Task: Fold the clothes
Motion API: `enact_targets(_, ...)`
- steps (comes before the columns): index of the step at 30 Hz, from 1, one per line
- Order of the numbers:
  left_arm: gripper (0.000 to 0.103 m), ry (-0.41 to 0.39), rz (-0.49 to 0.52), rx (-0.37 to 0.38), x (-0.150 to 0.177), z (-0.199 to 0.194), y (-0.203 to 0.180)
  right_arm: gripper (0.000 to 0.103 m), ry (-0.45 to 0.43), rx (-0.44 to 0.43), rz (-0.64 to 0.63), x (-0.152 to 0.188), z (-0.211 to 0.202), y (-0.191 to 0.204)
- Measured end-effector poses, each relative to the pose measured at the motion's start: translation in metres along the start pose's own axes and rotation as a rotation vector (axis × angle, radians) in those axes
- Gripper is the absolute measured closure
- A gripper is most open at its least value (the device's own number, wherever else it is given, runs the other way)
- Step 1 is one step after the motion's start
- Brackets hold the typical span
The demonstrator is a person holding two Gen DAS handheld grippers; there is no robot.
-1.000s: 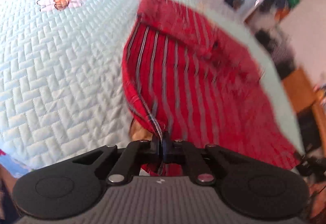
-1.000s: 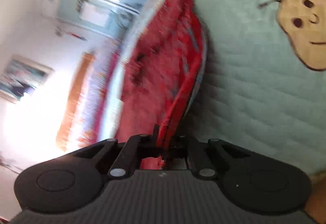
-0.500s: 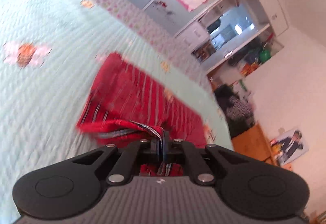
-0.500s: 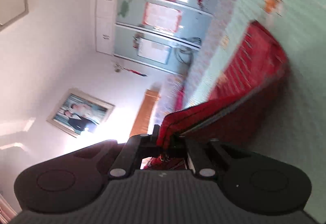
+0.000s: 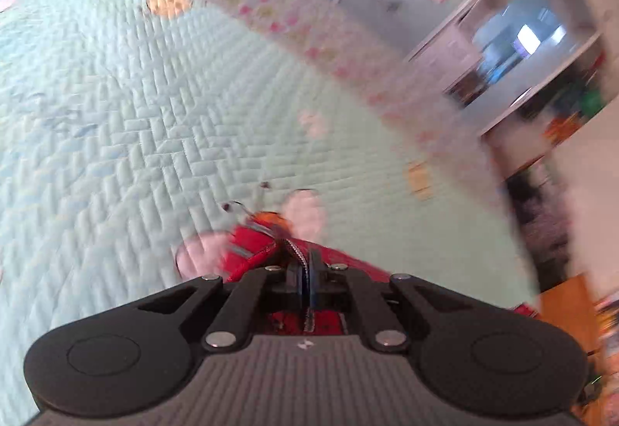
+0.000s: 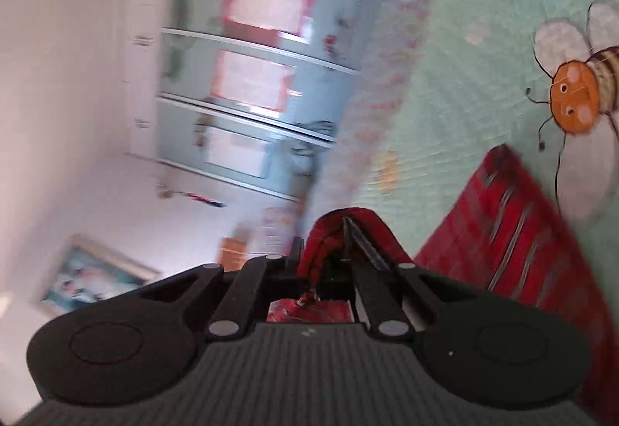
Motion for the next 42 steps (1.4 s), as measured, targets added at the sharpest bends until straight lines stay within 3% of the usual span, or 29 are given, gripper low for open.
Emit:
enact_targets(3,0.101,0.080,-0.024,-0.056,-0.004,0.051,0.024,0.098,0.040,0.156,0.015,-0.014,0.056,-0.043)
enact_targets(5,0.100,0.086,-0.058,-0.037,-0.003,0.054,0.033,0.098,0.066,0.204,0.043,-0.016,0.072,-0.060)
enact_targets(9,0.097,0.077,-0.170,0.025,-0.005,0.046,0.048,0.089,0.085,0.157,0.180,-0.021,0.071,-0.075)
enact_targets(10,0.095,0.073,-0.208,0.044,-0.007,0.042,0.050,0.081,0.090,0.145,0.214,-0.022,0.070,-0.078)
enact_targets(13,0.074,0.027,-0.281,0.020,-0.018,0.029,0.050,0.063,0.074,0.122,0.299,-0.026,0.064,-0.082)
enact_targets(15,0.049,-0.042,-0.305,0.001,-0.029,0.015,0.049,0.056,0.034,0.113,0.302,-0.031,0.057,-0.075)
enact_targets(19,0.047,-0.166,-0.316,-0.049,-0.042,-0.022,0.035,0.052,-0.011,0.199,0.170,-0.033,0.036,-0.052)
enact_targets(22,0.044,-0.106,-0.157,-0.068,-0.020,-0.037,-0.002,0.042,0.003,0.316,-0.141,-0.011,0.010,-0.024)
enact_targets(24,0.042,0.002,-0.039,-0.039,0.016,-0.032,-0.029,0.041,0.043,0.379,-0.302,0.009,-0.006,-0.016)
enact_targets(25,0.042,0.056,0.020,-0.024,0.035,-0.030,-0.043,0.041,0.080,0.366,-0.322,0.017,-0.014,-0.018)
enact_targets(29,0.042,0.243,0.135,0.038,0.113,-0.012,-0.082,0.041,0.130,0.277,-0.244,0.033,-0.051,-0.034)
enact_targets(33,0.042,0.295,0.156,0.058,0.142,0.006,-0.097,0.039,0.185,0.246,-0.252,0.042,-0.062,-0.043)
enact_targets(38,0.042,0.294,0.161,0.029,0.143,0.014,-0.108,0.040,0.262,0.283,-0.418,0.064,-0.057,-0.042)
enact_targets(39,0.042,0.300,0.165,0.022,0.144,0.018,-0.110,0.043,0.268,0.269,-0.435,0.068,-0.056,-0.041)
enact_targets(40,0.042,0.305,0.170,0.014,0.145,0.021,-0.112,0.058,0.282,0.259,-0.439,0.072,-0.054,-0.042)
enact_targets(41,0.042,0.310,0.173,0.005,0.148,0.023,-0.112,0.079,0.296,0.257,-0.449,0.075,-0.053,-0.044)
enact_targets(42,0.042,0.316,0.175,-0.004,0.150,0.024,-0.113,0.084,0.311,0.269,-0.467,0.078,-0.052,-0.045)
Point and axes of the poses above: each gripper's, at about its wrist camera, not at the fingertips, and z roughly the way its jaws point, y to its left, x to its underside, the point moved 3 cm from there along z, roughly the way its jaws point, and after that the axes turned 8 degrees about x, right-handed, at the moved point
